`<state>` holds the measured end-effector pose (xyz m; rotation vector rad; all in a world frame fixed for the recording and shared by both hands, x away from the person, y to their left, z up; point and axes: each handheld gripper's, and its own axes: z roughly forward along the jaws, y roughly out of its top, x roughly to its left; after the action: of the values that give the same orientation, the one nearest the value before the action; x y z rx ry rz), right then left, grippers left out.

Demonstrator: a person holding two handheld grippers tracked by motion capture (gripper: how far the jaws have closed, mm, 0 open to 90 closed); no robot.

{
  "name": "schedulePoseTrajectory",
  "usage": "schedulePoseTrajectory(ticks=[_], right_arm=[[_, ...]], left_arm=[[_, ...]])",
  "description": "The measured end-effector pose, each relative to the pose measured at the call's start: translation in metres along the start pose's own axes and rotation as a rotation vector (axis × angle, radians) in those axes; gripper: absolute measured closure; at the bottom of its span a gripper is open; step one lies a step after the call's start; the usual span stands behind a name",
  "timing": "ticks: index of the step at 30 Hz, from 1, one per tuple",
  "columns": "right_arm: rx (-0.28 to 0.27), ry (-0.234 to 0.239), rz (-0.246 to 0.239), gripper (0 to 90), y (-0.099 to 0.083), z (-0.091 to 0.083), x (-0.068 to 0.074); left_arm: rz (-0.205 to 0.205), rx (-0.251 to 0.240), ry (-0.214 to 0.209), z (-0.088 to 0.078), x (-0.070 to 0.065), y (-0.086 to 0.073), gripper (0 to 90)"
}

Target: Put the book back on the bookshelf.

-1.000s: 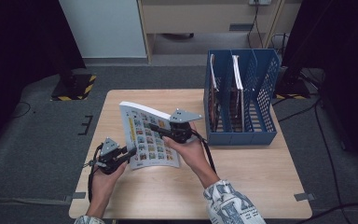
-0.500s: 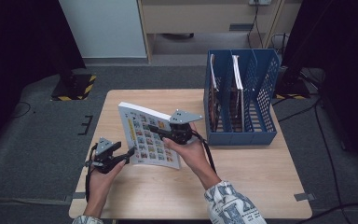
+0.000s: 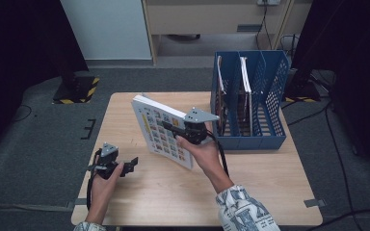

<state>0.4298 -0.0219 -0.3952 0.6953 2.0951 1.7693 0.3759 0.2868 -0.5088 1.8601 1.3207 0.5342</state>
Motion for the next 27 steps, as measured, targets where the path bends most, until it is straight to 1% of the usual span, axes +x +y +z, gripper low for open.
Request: schedulePoseTrajectory(ticks=[1,4,7,12,14,19,20,27], right_arm=[[0.000,0.000,0.000,73.9,0.000,0.000,0.000],[-0.005,-0.016,0.003,73.9,0.002,-0.004,-0.002],[-0.009,-0.031,0.007,73.9,0.003,-0.006,-0.006],[-0.007,-0.053,0.014,73.8,0.003,-0.010,-0.012],[-0.009,-0.057,0.018,73.8,0.003,-0.012,-0.013],[-0.014,-0.059,0.016,73.9,0.004,-0.017,-0.015],[-0.020,-0.061,0.021,73.9,0.004,-0.020,-0.017],[-0.025,-0.067,0.023,73.9,0.004,-0.029,-0.019]], left_arm=[[0.000,0.000,0.000,0.000,0.000,0.000,5.5],[0.011,0.020,0.011,0.002,-0.001,-0.001,5.2],[-0.001,0.027,0.010,0.003,-0.001,-0.002,4.9],[0.001,0.035,0.009,0.004,0.000,-0.003,3.4],[-0.003,0.040,0.009,0.005,-0.001,-0.003,3.3],[0.004,0.049,0.013,0.006,-0.001,-0.004,3.2],[0.002,0.054,0.008,0.006,-0.001,-0.004,3.1],[0.003,0.068,0.005,0.008,-0.001,-0.006,2.9]])
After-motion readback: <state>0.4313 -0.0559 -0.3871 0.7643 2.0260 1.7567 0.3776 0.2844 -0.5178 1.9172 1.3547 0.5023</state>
